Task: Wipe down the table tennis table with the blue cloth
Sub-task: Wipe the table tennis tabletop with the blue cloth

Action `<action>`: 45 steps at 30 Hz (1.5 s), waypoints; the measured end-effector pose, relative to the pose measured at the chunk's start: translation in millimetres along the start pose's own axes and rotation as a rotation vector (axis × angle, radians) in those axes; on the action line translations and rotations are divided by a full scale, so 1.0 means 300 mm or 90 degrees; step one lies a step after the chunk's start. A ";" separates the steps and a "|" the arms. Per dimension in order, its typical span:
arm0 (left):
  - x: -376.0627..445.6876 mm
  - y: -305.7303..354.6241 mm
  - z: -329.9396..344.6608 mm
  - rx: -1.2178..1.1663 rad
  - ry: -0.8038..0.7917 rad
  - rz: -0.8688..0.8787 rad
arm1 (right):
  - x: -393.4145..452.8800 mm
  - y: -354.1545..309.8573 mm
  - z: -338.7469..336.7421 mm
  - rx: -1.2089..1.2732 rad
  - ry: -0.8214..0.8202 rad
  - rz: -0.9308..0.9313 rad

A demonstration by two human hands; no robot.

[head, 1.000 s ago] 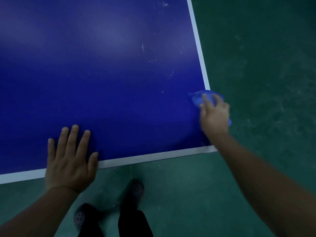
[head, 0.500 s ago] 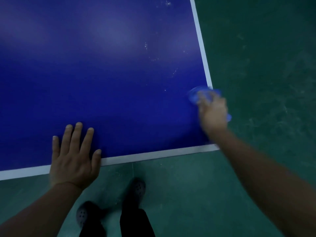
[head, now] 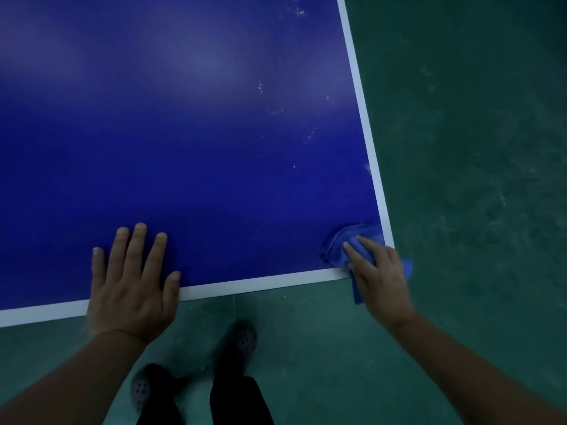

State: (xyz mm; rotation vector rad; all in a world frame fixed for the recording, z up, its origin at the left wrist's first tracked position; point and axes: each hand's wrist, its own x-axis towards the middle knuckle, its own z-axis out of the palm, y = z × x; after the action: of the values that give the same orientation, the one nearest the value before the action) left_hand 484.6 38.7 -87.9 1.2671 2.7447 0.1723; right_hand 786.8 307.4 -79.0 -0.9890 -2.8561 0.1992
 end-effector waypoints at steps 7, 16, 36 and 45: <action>0.001 -0.004 0.008 0.008 -0.002 0.000 | 0.262 -0.165 0.035 0.021 0.129 0.354; -0.001 -0.004 0.010 -0.002 -0.002 -0.006 | 0.045 0.137 -0.016 -0.038 0.108 0.447; -0.002 0.002 -0.009 -0.004 -0.021 -0.010 | 0.142 -0.153 0.030 -0.022 0.107 0.285; 0.003 -0.003 0.000 0.002 -0.013 -0.005 | 0.172 -0.131 0.066 0.007 0.088 -0.012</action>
State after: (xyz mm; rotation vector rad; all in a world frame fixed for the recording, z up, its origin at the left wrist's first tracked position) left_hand 483.5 38.9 -88.0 1.2520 2.7336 0.1535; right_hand 719.7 307.0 -89.0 -0.9351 -2.7348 0.1399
